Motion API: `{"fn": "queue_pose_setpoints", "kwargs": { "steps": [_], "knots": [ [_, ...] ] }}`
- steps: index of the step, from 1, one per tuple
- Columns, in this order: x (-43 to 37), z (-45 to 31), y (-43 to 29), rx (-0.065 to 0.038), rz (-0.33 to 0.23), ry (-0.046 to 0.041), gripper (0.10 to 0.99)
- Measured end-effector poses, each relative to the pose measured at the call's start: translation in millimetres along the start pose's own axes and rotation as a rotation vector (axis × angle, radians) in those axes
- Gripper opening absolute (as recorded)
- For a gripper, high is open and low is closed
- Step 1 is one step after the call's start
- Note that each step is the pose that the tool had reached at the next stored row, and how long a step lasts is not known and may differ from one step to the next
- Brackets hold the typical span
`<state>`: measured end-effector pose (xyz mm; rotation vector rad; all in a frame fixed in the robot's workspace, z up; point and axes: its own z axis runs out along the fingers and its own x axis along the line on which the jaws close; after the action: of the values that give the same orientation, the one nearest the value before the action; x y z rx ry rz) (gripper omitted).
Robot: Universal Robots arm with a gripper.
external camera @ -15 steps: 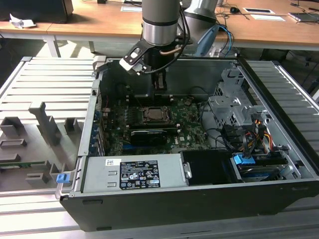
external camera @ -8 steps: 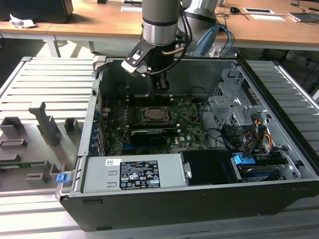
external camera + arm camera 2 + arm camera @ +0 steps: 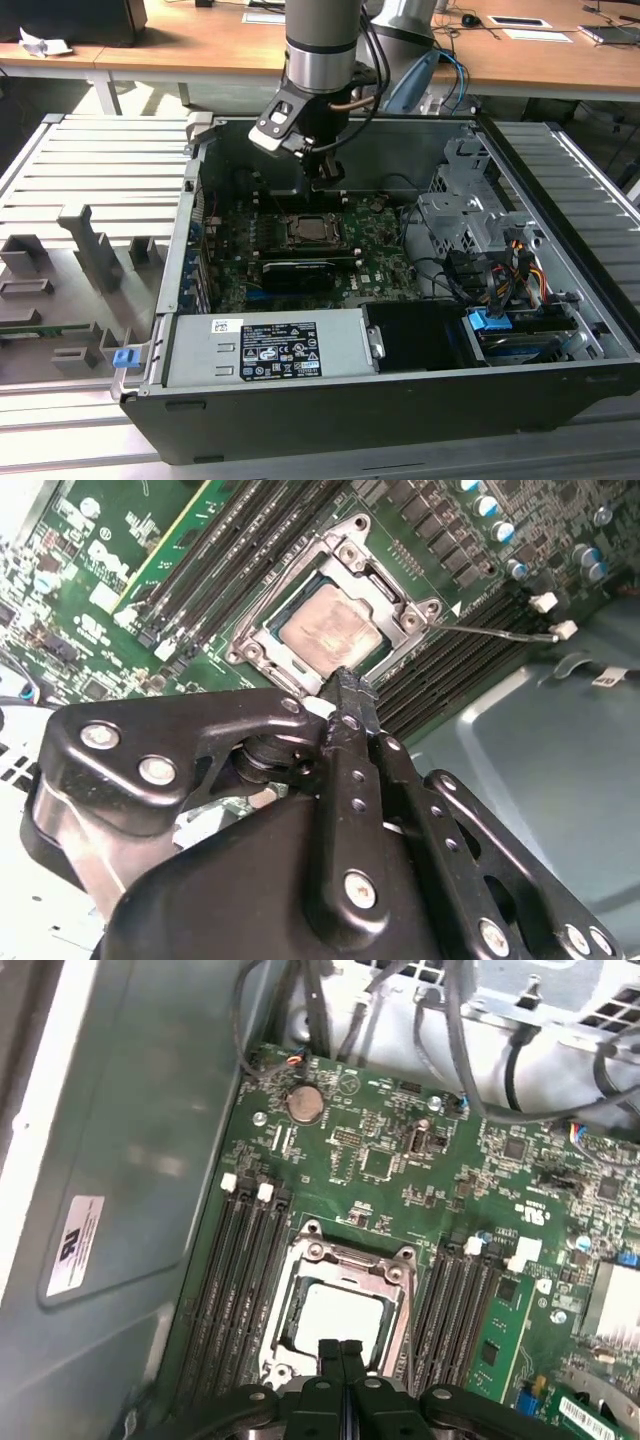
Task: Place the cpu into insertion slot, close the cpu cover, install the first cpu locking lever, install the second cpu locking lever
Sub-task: 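Install the first cpu locking lever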
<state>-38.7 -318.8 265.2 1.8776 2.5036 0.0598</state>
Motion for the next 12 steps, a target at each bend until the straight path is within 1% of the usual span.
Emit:
{"fn": "queue_pose_setpoints", "kwargs": {
  "steps": [3, 8, 10, 11, 12],
  "knots": [
    [-0.1, 0.0, 0.0, 0.001, -0.061, 0.0023, 0.106],
    [-0.2, 0.0, -0.1, 0.001, -0.093, 0.0035, 0.106],
    [-0.2, 0.0, 0.0, 0.002, -0.119, 0.0044, 0.106],
    [-0.2, 0.0, 0.0, 0.002, -0.144, 0.0054, 0.106],
    [-0.3, 0.0, -0.1, 0.002, -0.155, 0.0058, 0.106]
  ]
}}
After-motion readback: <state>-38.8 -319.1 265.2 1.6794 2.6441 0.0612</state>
